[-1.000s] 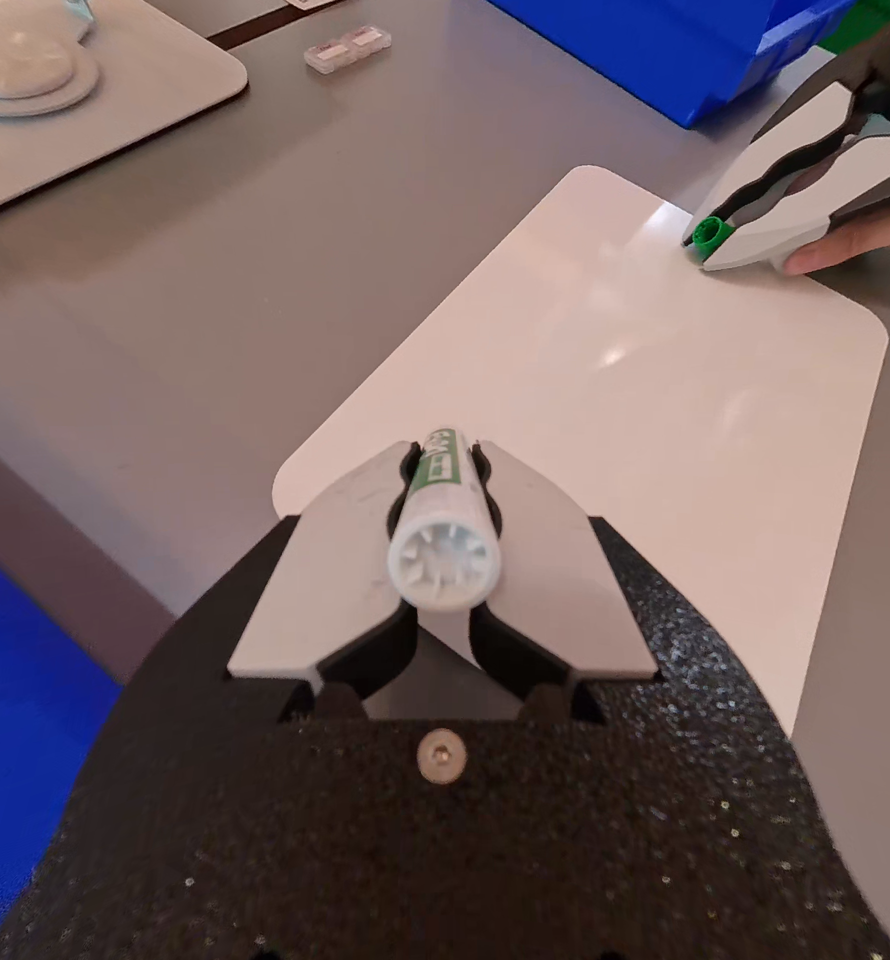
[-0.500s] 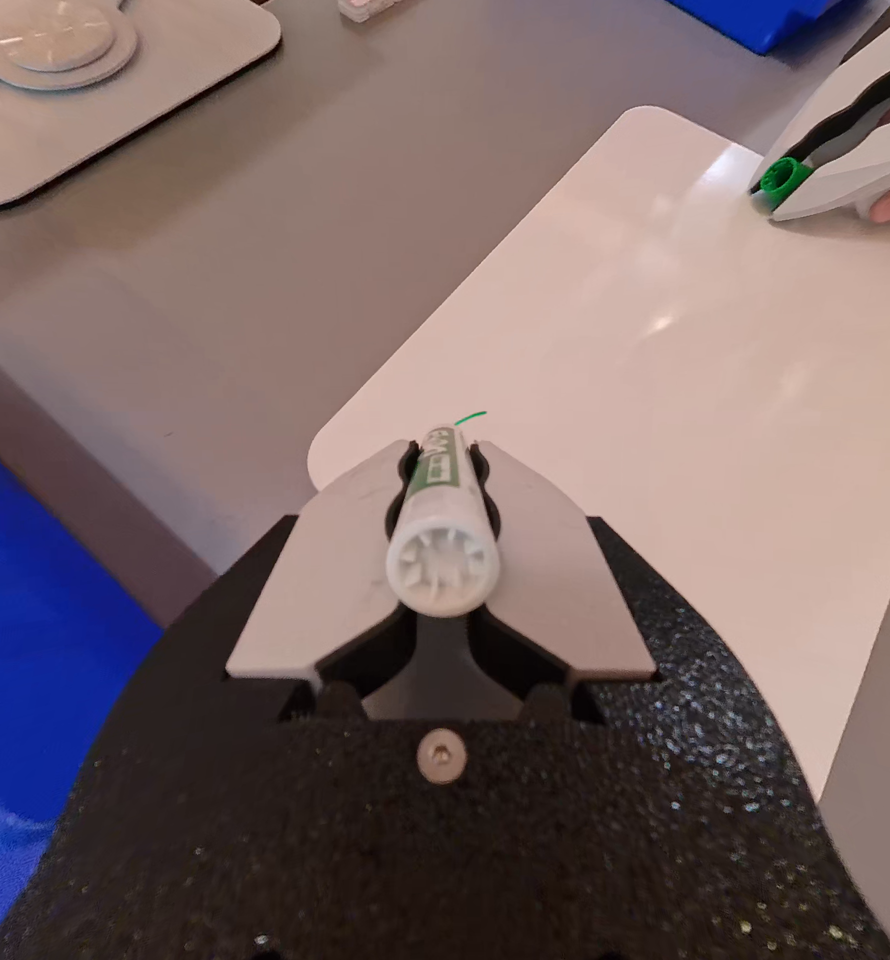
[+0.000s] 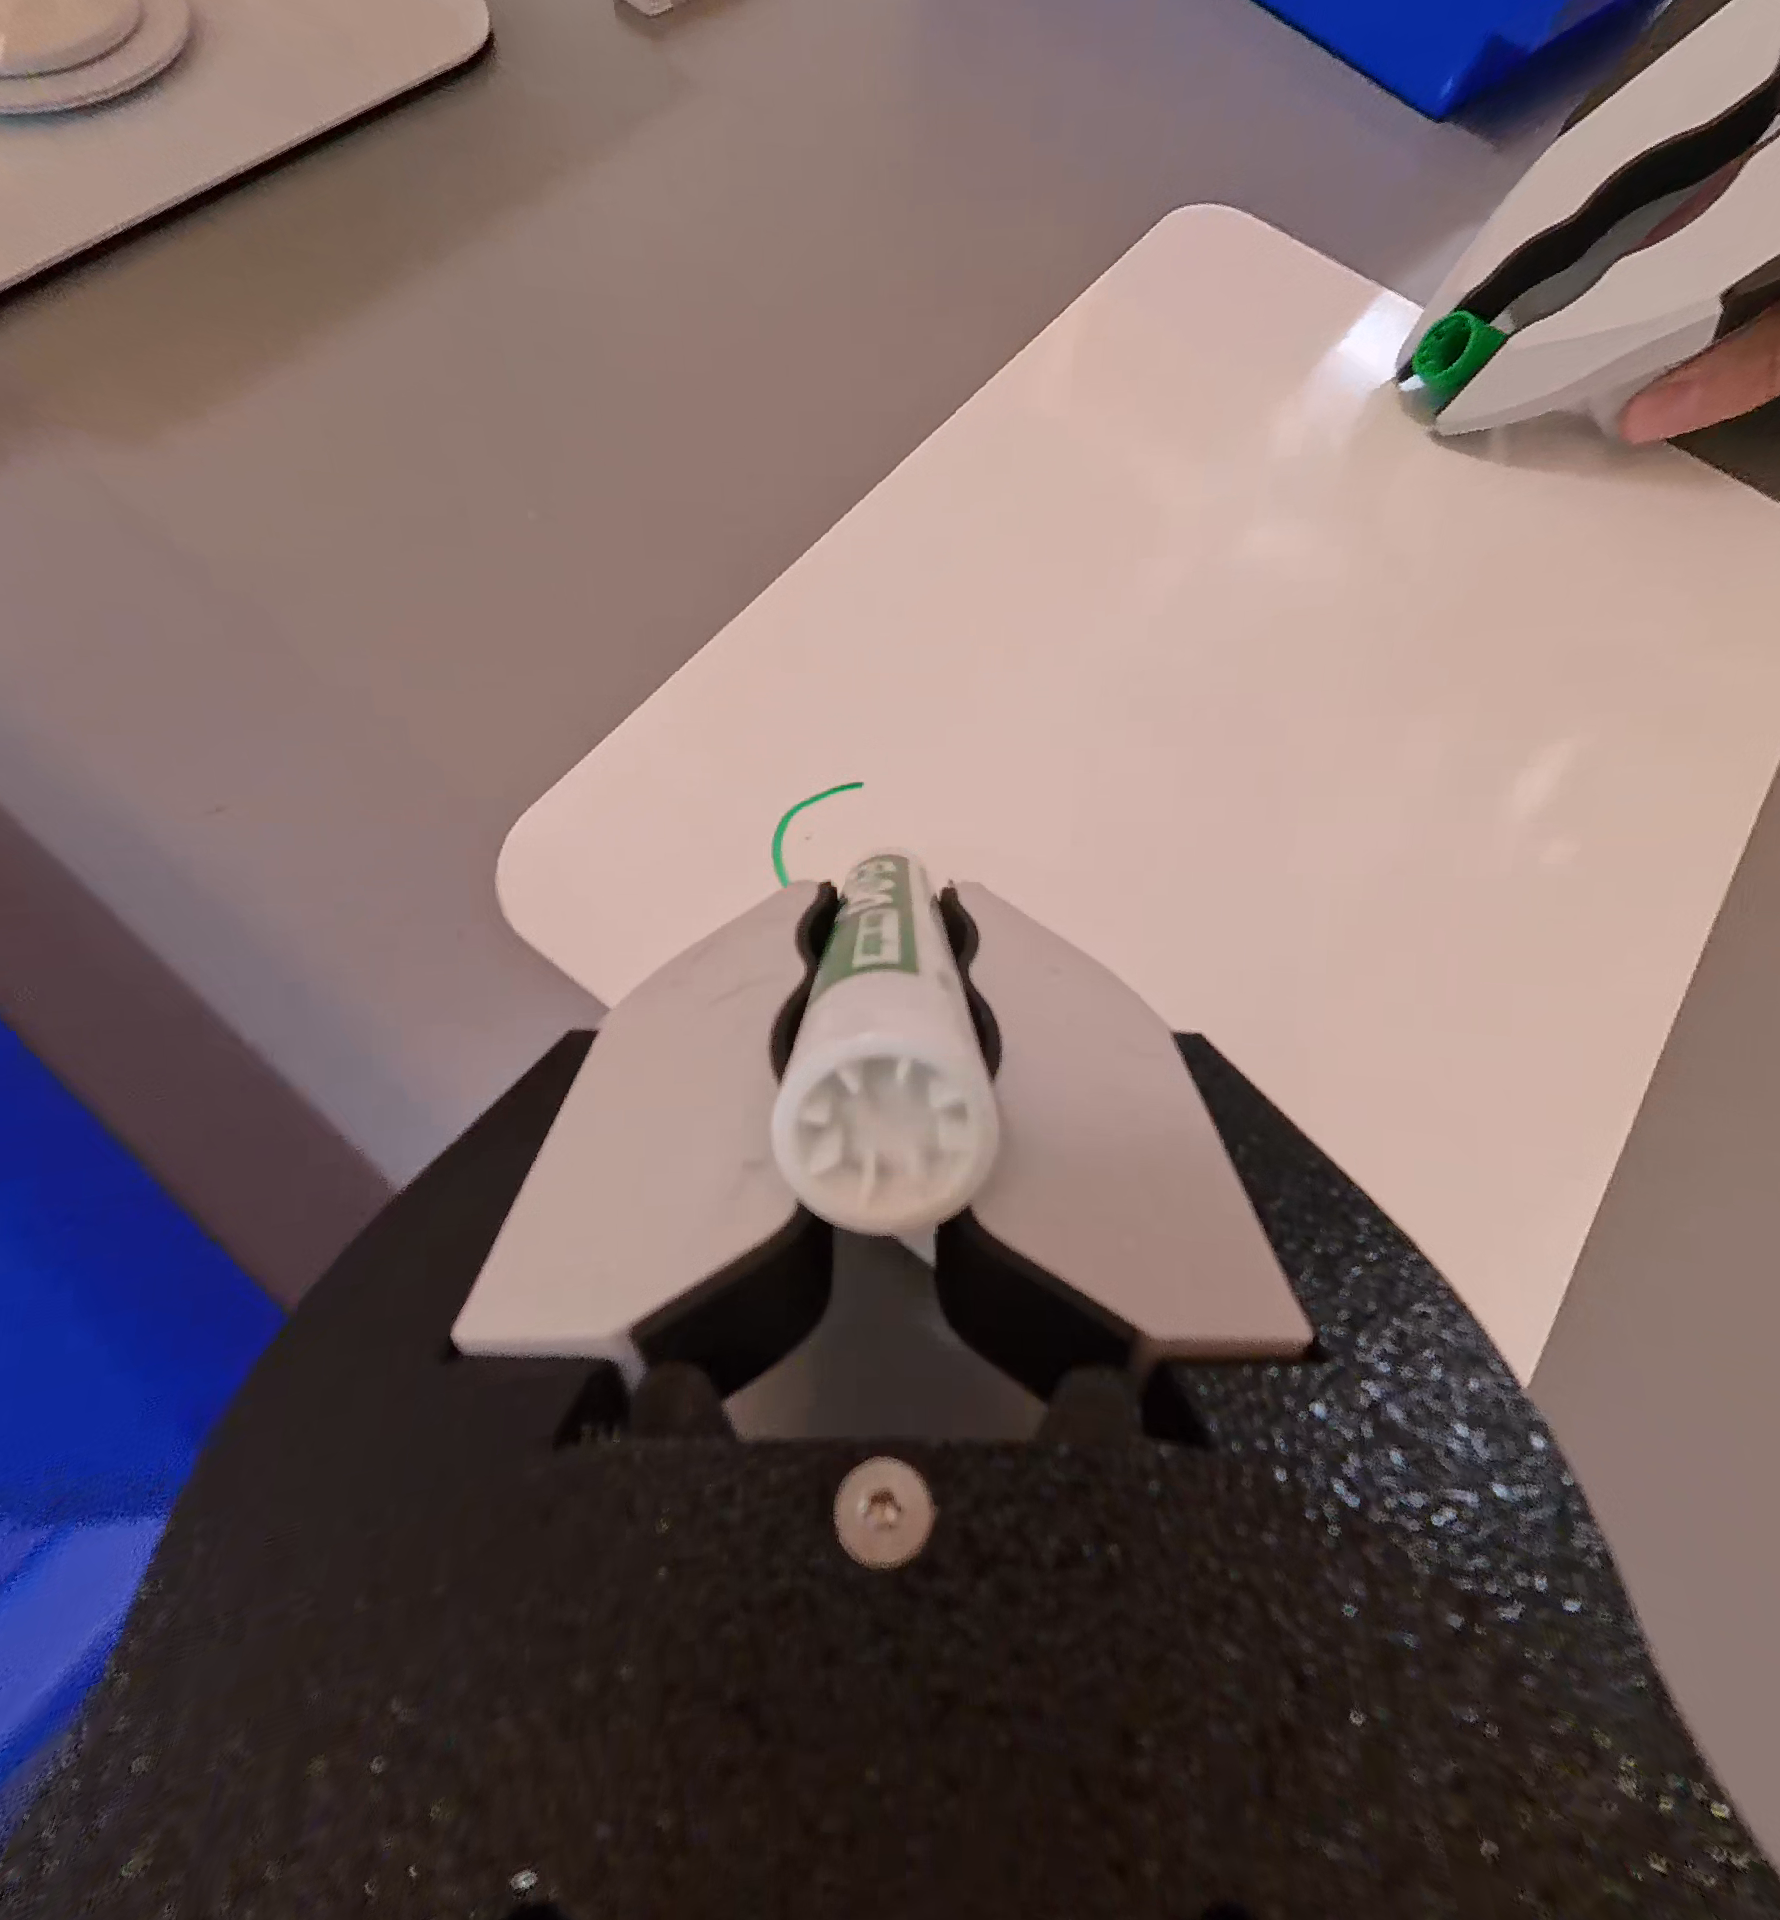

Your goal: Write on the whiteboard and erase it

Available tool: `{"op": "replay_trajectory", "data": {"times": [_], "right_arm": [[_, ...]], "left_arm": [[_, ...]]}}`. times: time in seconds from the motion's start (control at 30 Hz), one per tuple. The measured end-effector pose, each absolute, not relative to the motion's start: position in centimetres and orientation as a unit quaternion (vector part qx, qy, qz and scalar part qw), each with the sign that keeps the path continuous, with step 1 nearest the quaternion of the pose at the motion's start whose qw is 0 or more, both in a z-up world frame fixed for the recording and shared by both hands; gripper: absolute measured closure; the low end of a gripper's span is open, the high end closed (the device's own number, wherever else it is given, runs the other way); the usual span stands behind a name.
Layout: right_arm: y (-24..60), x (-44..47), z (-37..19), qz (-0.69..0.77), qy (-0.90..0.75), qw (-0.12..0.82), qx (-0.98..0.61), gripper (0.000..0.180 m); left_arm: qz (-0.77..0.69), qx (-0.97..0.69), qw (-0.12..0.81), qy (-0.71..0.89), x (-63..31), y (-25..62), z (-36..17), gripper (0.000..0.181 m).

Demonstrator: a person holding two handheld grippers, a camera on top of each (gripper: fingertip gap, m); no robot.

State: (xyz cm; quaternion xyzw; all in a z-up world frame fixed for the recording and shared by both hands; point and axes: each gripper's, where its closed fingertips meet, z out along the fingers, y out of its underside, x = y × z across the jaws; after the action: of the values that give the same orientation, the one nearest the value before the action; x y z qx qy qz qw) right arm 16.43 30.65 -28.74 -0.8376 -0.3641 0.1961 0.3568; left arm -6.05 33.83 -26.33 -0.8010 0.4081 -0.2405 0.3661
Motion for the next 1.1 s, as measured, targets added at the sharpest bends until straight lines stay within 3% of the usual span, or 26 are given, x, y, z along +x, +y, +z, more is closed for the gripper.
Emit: {"op": "replay_trajectory", "data": {"times": [0.3,0.77,1.1], "right_arm": [[30.6,16.4,-28.7,0.196,-0.364,0.357,-0.838,0.161],[30.6,16.4,-28.7,0.196,-0.364,0.357,-0.838,0.16],[30.6,16.4,-28.7,0.196,-0.364,0.357,-0.838,0.16]], "left_arm": [[-0.27,-0.776,0.341,0.456,-3.9,32.0,-26.3,0.162],[-0.243,-0.797,0.313,0.455,-7.9,31.1,-26.1,0.162],[-0.258,-0.77,0.372,0.45,-3.0,33.9,-24.4,0.162]]}}
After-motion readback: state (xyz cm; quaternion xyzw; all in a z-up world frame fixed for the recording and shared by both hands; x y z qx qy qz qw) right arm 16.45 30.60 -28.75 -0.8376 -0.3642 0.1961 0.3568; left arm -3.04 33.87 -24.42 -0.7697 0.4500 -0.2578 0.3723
